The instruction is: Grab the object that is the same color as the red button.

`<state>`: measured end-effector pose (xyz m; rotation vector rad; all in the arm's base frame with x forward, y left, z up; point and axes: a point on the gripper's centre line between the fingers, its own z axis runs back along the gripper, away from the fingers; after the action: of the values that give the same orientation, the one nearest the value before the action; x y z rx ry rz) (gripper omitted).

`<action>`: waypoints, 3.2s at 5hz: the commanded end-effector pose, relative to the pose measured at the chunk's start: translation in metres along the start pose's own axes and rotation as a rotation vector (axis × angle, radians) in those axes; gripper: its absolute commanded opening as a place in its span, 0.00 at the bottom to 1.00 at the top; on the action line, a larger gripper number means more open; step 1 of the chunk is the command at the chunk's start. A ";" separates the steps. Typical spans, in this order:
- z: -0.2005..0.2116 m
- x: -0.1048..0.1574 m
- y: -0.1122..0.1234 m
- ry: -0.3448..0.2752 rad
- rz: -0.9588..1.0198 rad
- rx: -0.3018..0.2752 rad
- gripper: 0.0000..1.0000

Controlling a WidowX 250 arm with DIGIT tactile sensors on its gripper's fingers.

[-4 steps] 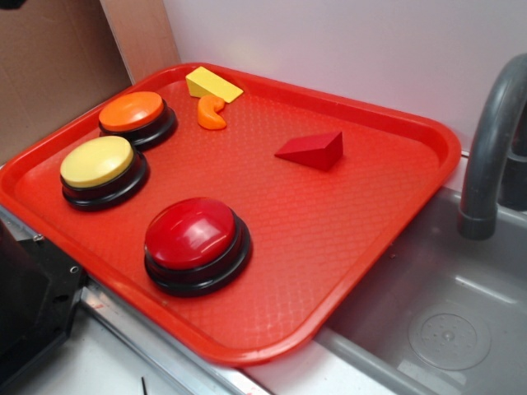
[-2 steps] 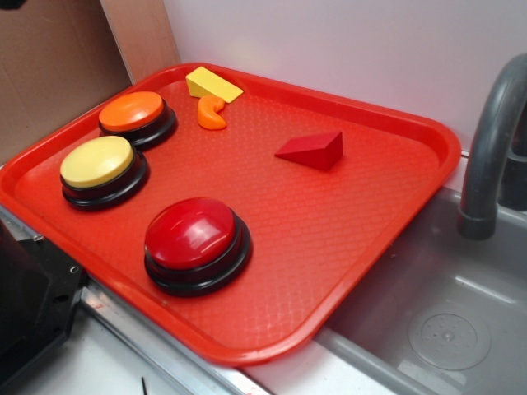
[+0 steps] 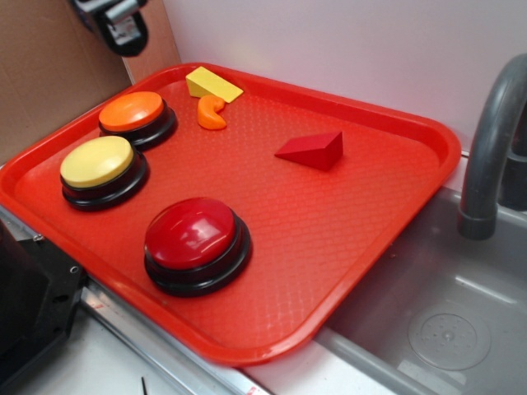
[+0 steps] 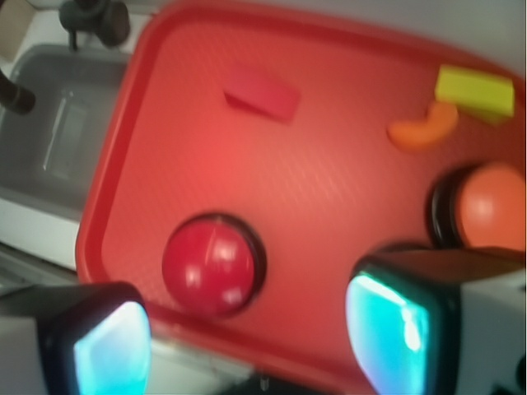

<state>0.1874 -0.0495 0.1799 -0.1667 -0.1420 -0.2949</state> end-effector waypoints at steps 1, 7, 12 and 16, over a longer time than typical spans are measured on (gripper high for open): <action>-0.025 0.034 -0.002 -0.097 -0.097 -0.014 1.00; -0.100 0.073 0.021 -0.218 -0.638 0.022 1.00; -0.154 0.122 0.008 -0.131 -0.767 0.069 1.00; -0.112 0.088 0.009 -0.069 -0.442 0.108 0.00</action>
<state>0.2812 -0.0774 0.0667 -0.0443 -0.2128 -0.7072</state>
